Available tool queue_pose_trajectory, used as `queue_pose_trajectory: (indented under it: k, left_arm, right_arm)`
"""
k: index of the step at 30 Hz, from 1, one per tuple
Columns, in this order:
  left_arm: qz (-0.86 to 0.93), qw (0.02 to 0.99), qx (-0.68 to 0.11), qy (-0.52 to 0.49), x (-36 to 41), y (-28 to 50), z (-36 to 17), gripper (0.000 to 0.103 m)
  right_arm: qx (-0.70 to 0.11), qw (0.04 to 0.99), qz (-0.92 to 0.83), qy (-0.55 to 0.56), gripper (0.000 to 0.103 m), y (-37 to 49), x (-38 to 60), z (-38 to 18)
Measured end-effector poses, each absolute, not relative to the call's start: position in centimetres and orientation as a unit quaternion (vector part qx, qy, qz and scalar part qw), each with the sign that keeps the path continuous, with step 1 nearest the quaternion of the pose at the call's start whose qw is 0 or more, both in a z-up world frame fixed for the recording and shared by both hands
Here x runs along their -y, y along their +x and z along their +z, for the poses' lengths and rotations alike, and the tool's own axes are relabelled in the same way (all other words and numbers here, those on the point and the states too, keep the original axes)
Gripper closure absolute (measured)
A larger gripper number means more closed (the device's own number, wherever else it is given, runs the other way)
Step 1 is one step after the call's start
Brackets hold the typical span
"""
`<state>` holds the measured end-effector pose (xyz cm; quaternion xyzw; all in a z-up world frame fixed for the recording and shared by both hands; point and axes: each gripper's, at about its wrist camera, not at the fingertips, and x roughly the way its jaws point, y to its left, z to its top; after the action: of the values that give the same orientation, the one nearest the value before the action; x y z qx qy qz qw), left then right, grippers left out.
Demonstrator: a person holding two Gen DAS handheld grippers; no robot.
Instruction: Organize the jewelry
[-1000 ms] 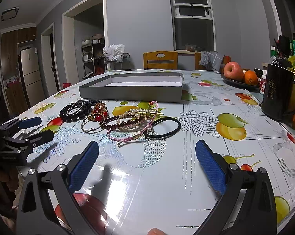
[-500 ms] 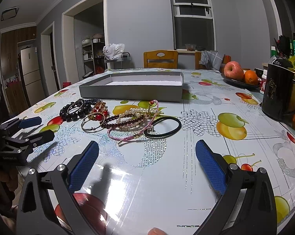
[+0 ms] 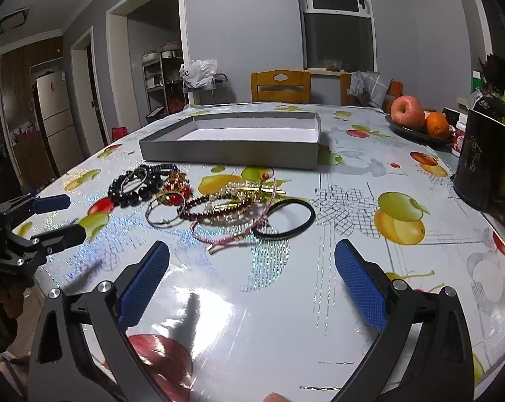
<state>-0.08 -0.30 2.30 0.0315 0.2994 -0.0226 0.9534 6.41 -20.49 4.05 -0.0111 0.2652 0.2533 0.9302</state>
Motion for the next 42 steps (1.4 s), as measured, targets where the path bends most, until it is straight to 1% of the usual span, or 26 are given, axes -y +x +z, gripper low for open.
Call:
queue_pose_trajectory:
  k: [5, 8, 12, 14, 15, 16, 17, 18, 19, 21, 22, 26, 27, 29, 30, 31, 32, 35, 36, 37, 38, 40, 42]
  left_arm:
    - [-0.035, 0.958, -0.28, 0.05, 0.6, 0.1, 3.6, 0.005]
    - [-0.04, 0.96, -0.268, 0.065, 1.3, 0.9, 4.7, 0.005]
    - [-0.041, 0.956, -0.277, 0.085, 2.1, 2.8, 5.4, 0.005]
    - [-0.054, 0.95, -0.294, 0.089, 2.6, 4.1, 5.5, 0.005]
    - [-0.063, 0.946, -0.307, 0.079, 2.5, 4.7, 5.3, 0.006]
    - [-0.068, 0.942, -0.32, 0.073, 2.7, 5.4, 5.1, 0.007]
    - [-0.079, 0.938, -0.332, 0.063, 2.8, 6.0, 5.0, 0.008]
    - [-0.088, 0.935, -0.34, 0.054, 2.8, 6.3, 4.8, 0.009]
    - [-0.096, 0.931, -0.348, 0.049, 3.0, 6.6, 4.6, 0.012]
    - [-0.111, 0.925, -0.36, 0.049, 3.6, 7.1, 4.1, 0.016]
    - [-0.117, 0.923, -0.363, 0.05, 4.0, 7.3, 4.0, 0.018]
    - [-0.127, 0.914, -0.379, 0.067, 5.5, 8.2, 3.3, 0.022]
    - [-0.124, 0.912, -0.385, 0.073, 5.7, 8.6, 3.1, 0.022]
    - [-0.124, 0.905, -0.399, 0.078, 6.0, 9.4, 2.6, 0.028]
    - [-0.126, 0.902, -0.406, 0.076, 6.0, 9.7, 2.3, 0.03]
    - [-0.127, 0.899, -0.413, 0.074, 6.0, 10.1, 2.1, 0.035]
    - [-0.129, 0.895, -0.42, 0.072, 5.9, 10.3, 1.9, 0.037]
    - [-0.13, 0.895, -0.421, 0.072, 5.8, 10.7, 1.9, 0.038]
    - [-0.13, 0.895, -0.42, 0.071, 5.7, 10.7, 1.9, 0.04]
    - [-0.129, 0.896, -0.419, 0.071, 5.6, 10.6, 1.9, 0.047]
    - [-0.128, 0.898, -0.415, 0.071, 5.6, 10.6, 1.9, 0.051]
    - [-0.13, 0.898, -0.414, 0.075, 5.6, 10.5, 1.9, 0.051]
    - [-0.132, 0.899, -0.41, 0.074, 5.6, 10.3, 1.9, 0.051]
  right_arm:
    - [-0.276, 0.923, 0.269, -0.002, 0.005, 6.2, 20.9, 5.7]
    - [-0.265, 0.926, 0.269, -0.014, 0.005, 5.8, 21.0, 6.8]
    - [-0.254, 0.931, 0.259, -0.036, 0.006, 6.6, 20.9, 8.2]
    - [-0.26, 0.93, 0.255, -0.05, 0.013, 7.6, 20.6, 8.6]
    - [-0.266, 0.928, 0.254, -0.054, 0.023, 8.1, 20.6, 8.7]
    - [-0.275, 0.926, 0.253, -0.057, 0.028, 8.8, 20.5, 8.6]
    - [-0.284, 0.923, 0.254, -0.055, 0.03, 9.4, 20.5, 8.5]
    - [-0.295, 0.918, 0.259, -0.052, 0.034, 10.1, 20.5, 8.4]
    - [-0.305, 0.915, 0.261, -0.049, 0.038, 10.7, 20.6, 8.2]
    - [-0.322, 0.908, 0.265, -0.046, 0.04, 11.8, 20.5, 7.7]
    - [-0.33, 0.904, 0.267, -0.046, 0.044, 12.3, 20.4, 7.4]
    - [-0.35, 0.894, 0.274, -0.051, 0.048, 13.4, 20.0, 6.8]
    - [-0.356, 0.891, 0.279, -0.048, 0.05, 13.7, 19.9, 6.6]
    - [-0.361, 0.887, 0.285, -0.048, 0.057, 14.1, 19.7, 6.3]
    - [-0.363, 0.885, 0.287, -0.047, 0.066, 14.3, 19.7, 6.1]
    - [-0.364, 0.884, 0.289, -0.045, 0.081, 14.3, 19.7, 6.0]
    - [-0.367, 0.882, 0.291, -0.045, 0.085, 14.5, 19.6, 5.7]
    - [-0.371, 0.878, 0.298, -0.041, 0.086, 14.7, 19.5, 5.3]
    - [-0.374, 0.876, 0.301, -0.038, 0.089, 14.7, 19.6, 5.2]
    - [-0.372, 0.877, 0.303, -0.036, 0.092, 14.7, 19.6, 5.3]
    - [-0.369, 0.877, 0.305, -0.036, 0.093, 14.6, 19.6, 5.3]
    - [-0.369, 0.877, 0.307, -0.036, 0.096, 14.6, 19.6, 5.3]
    - [-0.365, 0.877, 0.309, -0.036, 0.097, 14.6, 19.6, 5.4]
